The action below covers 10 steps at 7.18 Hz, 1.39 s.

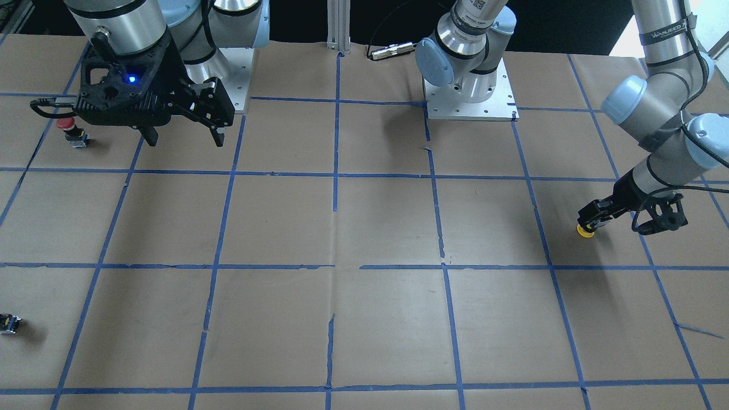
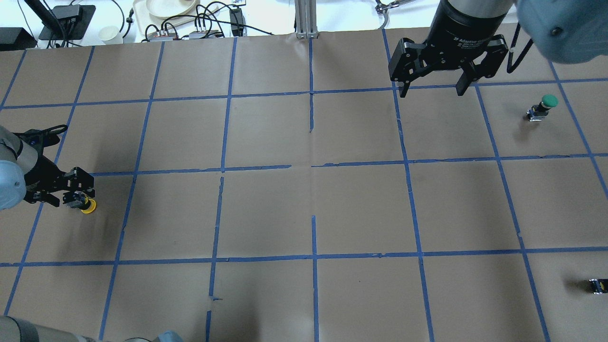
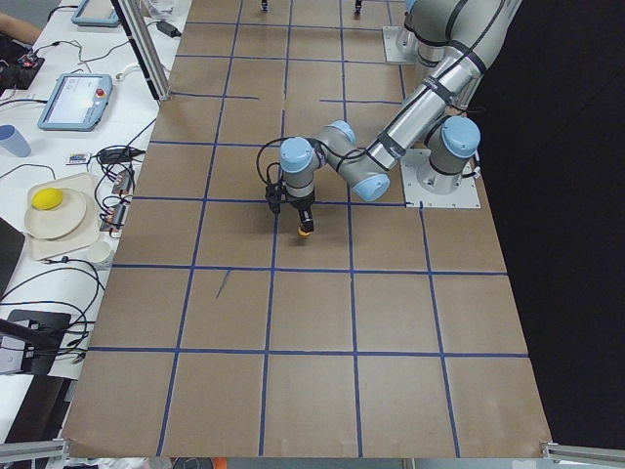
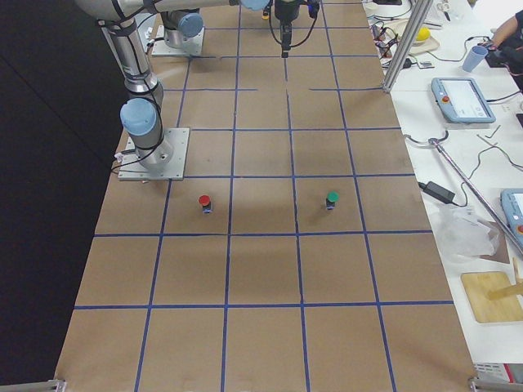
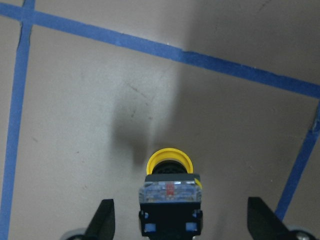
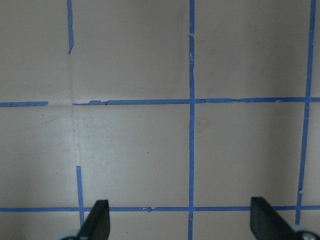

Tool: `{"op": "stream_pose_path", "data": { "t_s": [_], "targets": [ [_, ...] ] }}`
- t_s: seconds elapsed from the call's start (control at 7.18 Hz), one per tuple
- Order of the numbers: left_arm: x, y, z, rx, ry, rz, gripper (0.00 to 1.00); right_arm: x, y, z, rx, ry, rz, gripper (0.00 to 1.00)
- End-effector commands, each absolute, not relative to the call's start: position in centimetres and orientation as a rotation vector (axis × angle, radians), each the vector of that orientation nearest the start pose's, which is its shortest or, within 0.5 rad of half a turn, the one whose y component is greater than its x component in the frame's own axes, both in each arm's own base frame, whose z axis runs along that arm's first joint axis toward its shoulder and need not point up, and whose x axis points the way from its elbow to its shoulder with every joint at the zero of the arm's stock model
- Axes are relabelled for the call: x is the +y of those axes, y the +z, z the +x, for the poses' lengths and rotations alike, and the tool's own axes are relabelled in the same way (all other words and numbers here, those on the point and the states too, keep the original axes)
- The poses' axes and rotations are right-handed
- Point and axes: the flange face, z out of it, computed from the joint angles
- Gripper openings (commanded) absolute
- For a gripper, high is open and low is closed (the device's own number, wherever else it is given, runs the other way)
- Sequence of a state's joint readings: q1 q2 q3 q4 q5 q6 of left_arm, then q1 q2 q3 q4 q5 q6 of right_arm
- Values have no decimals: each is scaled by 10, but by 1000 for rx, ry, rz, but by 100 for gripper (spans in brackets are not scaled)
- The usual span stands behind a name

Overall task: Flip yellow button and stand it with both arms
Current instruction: 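Close the left gripper on the yellow button's body and lift it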

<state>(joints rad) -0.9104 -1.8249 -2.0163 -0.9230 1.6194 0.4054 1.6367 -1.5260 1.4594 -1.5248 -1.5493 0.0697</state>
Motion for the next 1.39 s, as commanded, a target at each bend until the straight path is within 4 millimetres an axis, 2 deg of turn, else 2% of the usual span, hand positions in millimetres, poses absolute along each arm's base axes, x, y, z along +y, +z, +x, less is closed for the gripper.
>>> {"op": "stream_pose_path", "data": {
  "t_s": [0.0,0.14,0.28,0.42,0.56,0.7,0.84,0.98,1.11,1.25],
  "targets": [
    [-473,223,204,3105,98,-377,62,-502,516,169,3119,-31,7,100],
    [-472,222,204,3107,107,-379,40,-502,515,169,3119,-29,4,100],
    [-474,224,205,3105,98,-374,26,-503,515,169,3119,-29,4,100],
    [-475,225,204,3109,93,-346,22,-502,515,169,3119,-26,4,100],
    [-481,237,200,3103,53,-315,21,-503,515,169,3119,-29,4,100],
    [-485,250,189,3206,21,-331,21,-503,515,169,3119,-29,4,100],
    [-494,269,181,3233,2,-333,21,-503,514,169,3119,-24,5,100],
    [-506,300,152,3326,-20,-313,21,-503,515,169,3119,-26,4,100],
    [-513,322,134,3413,-33,-444,21,-503,514,169,3119,-24,5,100],
    [-513,332,116,3456,16,-454,21,-503,515,169,3119,-26,4,100]
  ]
}}
